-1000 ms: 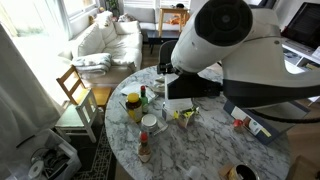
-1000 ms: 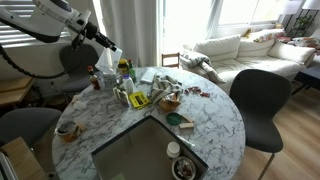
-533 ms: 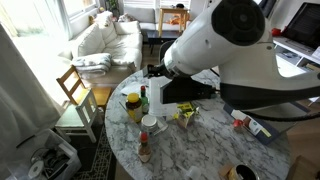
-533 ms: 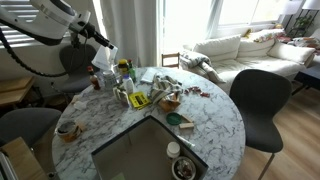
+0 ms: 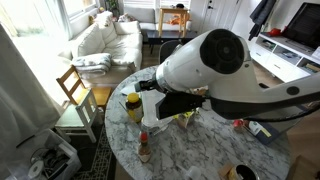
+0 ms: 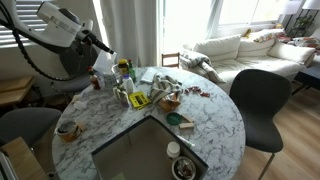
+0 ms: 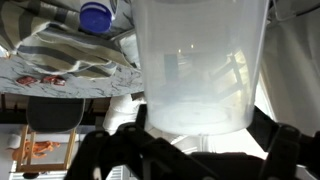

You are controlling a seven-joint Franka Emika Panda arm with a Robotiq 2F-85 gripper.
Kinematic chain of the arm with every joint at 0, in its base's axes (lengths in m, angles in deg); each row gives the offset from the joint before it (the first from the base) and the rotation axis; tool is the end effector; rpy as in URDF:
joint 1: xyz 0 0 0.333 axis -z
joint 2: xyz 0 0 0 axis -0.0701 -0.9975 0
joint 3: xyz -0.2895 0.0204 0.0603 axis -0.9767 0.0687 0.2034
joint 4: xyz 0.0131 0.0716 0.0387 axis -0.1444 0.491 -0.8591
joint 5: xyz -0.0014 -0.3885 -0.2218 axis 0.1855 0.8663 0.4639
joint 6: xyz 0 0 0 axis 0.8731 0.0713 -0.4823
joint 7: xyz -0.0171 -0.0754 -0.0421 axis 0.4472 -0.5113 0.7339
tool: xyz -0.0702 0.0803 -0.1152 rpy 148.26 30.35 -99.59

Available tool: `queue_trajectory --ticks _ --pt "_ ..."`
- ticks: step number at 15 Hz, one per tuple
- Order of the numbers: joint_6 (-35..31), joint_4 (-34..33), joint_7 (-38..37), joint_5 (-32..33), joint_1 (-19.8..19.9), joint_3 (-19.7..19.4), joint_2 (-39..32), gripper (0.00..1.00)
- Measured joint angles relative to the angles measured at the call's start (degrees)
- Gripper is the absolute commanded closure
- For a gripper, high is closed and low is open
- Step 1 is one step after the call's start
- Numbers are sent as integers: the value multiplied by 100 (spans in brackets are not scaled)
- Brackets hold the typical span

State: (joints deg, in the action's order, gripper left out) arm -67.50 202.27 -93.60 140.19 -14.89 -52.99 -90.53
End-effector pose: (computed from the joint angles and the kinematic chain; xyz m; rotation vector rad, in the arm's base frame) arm 0.6522 0.2432 0.3143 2.8161 -0.3427 1.2706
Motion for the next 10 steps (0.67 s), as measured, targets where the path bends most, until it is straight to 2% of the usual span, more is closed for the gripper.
queue_trajectory --ticks 6,10 --pt "7 -278 -640 1043 -86 1 -30 30" --pt "31 -328 -1409 1811 -104 0 -199 30"
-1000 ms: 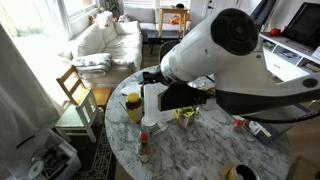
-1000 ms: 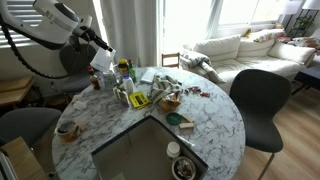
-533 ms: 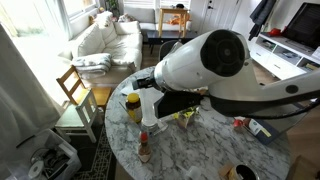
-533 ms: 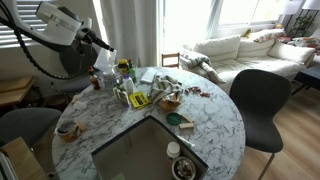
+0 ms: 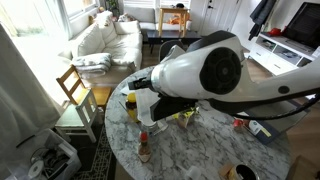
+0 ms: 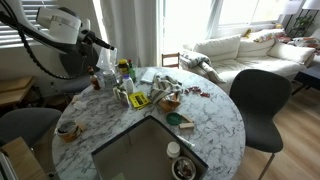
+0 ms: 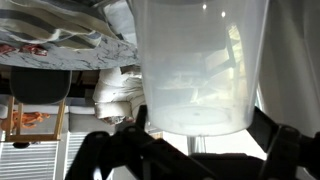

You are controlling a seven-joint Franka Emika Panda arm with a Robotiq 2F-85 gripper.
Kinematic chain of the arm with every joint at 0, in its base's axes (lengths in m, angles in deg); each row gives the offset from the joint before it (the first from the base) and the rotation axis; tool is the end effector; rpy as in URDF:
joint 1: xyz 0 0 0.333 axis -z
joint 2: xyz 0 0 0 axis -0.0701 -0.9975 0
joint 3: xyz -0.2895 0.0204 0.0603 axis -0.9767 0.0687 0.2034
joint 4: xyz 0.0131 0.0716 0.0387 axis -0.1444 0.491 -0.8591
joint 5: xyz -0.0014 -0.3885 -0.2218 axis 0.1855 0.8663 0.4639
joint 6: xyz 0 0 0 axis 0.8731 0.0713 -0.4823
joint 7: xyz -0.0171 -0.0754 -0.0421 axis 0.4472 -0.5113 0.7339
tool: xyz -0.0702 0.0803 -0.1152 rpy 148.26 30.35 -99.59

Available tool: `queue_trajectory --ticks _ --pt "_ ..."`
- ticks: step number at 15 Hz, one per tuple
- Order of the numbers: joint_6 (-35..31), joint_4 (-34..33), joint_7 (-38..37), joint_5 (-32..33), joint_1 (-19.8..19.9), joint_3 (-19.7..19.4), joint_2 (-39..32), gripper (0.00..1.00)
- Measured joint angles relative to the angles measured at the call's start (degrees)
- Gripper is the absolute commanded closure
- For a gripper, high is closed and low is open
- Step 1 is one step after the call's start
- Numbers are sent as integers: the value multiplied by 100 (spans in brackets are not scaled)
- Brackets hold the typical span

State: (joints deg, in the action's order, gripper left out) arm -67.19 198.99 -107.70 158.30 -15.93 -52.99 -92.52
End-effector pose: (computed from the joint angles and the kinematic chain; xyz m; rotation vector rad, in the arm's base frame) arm 0.6599 0.2588 0.3175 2.7238 -0.2578 1.4720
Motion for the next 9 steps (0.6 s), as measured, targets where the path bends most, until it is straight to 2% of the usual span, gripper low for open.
queue_trajectory --ticks 4,9 --pt "125 -109 -586 606 -31 0 -209 30" --pt "136 -114 -699 714 -67 6 -402 30"
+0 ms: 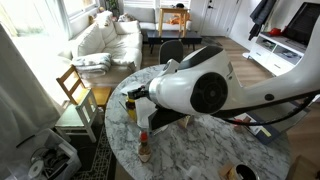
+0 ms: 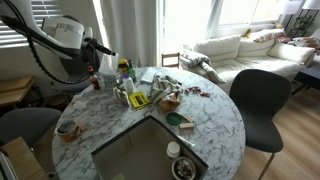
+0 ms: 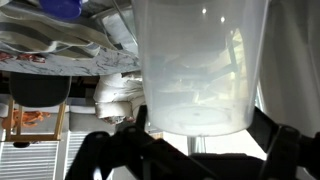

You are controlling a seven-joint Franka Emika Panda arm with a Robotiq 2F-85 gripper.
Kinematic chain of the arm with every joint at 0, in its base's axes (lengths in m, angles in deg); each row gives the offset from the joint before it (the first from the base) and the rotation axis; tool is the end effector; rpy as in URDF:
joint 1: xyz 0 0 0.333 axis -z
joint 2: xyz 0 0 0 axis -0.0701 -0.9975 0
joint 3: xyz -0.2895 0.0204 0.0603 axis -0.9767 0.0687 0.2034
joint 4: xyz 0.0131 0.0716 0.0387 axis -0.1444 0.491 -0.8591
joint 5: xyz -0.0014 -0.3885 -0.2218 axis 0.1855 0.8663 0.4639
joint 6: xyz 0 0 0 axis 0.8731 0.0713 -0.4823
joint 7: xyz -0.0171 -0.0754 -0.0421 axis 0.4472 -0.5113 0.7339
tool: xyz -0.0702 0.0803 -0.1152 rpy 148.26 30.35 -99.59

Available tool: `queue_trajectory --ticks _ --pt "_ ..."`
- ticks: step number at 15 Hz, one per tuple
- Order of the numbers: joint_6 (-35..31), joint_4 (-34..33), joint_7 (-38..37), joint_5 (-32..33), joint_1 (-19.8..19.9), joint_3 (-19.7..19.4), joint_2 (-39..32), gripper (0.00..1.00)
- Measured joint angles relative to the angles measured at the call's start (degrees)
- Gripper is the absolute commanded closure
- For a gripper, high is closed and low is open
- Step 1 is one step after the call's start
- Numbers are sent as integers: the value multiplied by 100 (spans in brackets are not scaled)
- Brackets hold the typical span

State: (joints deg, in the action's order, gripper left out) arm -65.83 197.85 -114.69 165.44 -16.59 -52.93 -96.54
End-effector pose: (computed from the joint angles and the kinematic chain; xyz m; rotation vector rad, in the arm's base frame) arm 0.6607 0.2639 0.2774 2.7090 -0.2486 1.4765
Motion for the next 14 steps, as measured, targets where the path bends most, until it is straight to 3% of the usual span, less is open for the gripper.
queue_trajectory --ticks 4,14 --pt "109 0 -80 96 -26 1 -28 30" --pt "1084 16 -780 542 -324 73 -258 30"
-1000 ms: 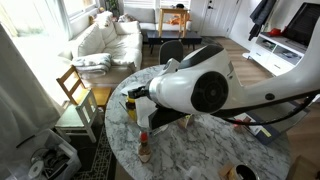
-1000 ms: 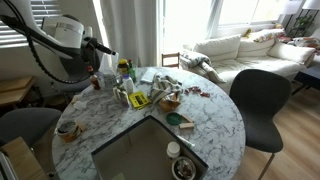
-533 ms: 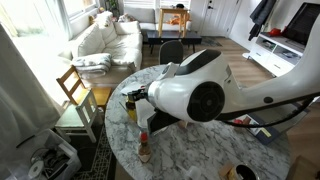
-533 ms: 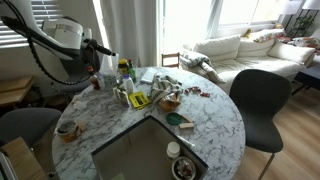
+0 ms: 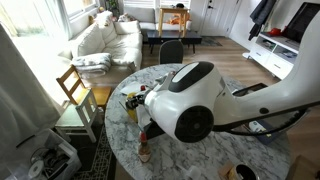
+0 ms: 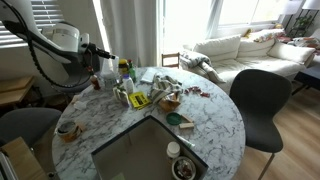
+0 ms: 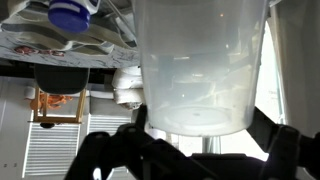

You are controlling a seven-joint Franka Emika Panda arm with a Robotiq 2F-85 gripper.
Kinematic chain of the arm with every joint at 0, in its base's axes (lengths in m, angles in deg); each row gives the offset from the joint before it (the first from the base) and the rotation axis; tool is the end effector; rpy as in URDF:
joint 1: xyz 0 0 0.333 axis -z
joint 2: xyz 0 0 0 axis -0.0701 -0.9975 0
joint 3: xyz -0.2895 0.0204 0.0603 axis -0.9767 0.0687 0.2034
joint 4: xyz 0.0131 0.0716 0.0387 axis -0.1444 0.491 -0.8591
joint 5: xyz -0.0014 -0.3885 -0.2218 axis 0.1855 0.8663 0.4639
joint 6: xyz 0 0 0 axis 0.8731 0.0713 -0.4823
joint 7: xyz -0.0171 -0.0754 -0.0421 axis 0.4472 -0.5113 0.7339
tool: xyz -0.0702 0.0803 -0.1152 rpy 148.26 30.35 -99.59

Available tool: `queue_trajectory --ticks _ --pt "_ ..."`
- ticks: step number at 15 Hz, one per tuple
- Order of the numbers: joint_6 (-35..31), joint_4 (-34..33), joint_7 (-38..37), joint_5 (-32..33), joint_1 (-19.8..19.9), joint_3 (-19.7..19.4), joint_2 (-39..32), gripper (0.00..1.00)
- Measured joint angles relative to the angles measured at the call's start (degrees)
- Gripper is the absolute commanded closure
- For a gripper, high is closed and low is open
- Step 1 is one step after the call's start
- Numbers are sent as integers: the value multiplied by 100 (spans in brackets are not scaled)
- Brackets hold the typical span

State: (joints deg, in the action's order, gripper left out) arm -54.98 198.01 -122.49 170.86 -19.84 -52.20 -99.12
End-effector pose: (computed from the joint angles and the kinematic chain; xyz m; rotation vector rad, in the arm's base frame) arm 0.6530 0.2779 0.2470 2.5675 -0.3161 1.5248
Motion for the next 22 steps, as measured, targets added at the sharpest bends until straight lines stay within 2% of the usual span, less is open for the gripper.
queue_trajectory --ticks 8,9,14,17,22 --pt "460 4 -431 338 1 161 -153 30" --pt "461 10 -464 342 3 172 -169 1" --pt "382 28 -512 342 86 212 -165 0" --pt "4 37 -527 328 230 221 -71 0" --pt "-1178 136 -403 -68 582 223 170 0"
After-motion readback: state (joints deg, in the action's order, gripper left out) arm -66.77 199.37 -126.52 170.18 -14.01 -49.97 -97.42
